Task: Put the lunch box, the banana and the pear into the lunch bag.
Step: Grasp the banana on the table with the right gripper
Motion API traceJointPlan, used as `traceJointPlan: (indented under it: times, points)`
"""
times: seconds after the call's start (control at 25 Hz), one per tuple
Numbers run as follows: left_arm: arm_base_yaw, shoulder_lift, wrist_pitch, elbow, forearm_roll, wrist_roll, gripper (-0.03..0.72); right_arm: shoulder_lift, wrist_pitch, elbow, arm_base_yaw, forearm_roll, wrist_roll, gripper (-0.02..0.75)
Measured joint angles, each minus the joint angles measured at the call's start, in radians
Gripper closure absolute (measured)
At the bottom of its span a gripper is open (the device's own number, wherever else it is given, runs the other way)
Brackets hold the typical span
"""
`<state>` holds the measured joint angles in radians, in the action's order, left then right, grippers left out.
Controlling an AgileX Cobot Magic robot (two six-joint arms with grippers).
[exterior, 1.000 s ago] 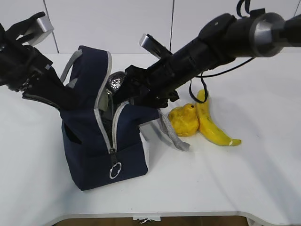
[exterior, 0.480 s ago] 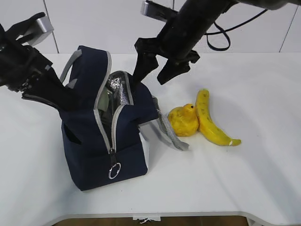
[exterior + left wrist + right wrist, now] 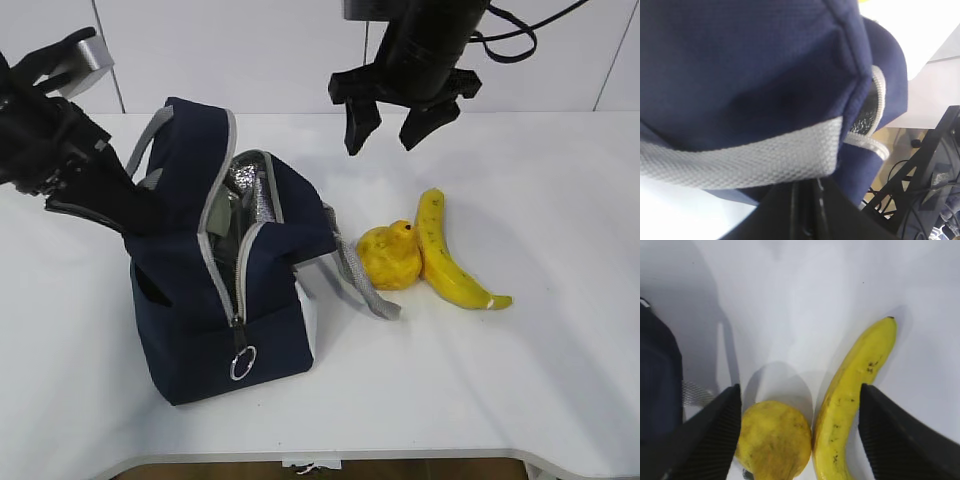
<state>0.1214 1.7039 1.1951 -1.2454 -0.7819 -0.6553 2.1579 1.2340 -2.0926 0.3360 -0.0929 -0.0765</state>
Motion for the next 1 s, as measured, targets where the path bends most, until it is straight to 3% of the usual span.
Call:
traceJointPlan:
  times: [0.24,0.68,1.0]
  points:
    - [0.0,0.0,0.0,0.0,0.006,0.0,0.693,0.0,0.0,0.0,-0.006,0.107,-0.07,0.176]
    - [0.0,0.0,-0.002,0.0,0.029,-0.001,0.694,0.002,0.0,0.127,-0.092,0.124,-0.118,0.176]
    - [0.0,0.0,-0.008,0.0,0.033,-0.001,0.694,0.037,0.0,0.142,-0.096,0.122,-0.124,0.176]
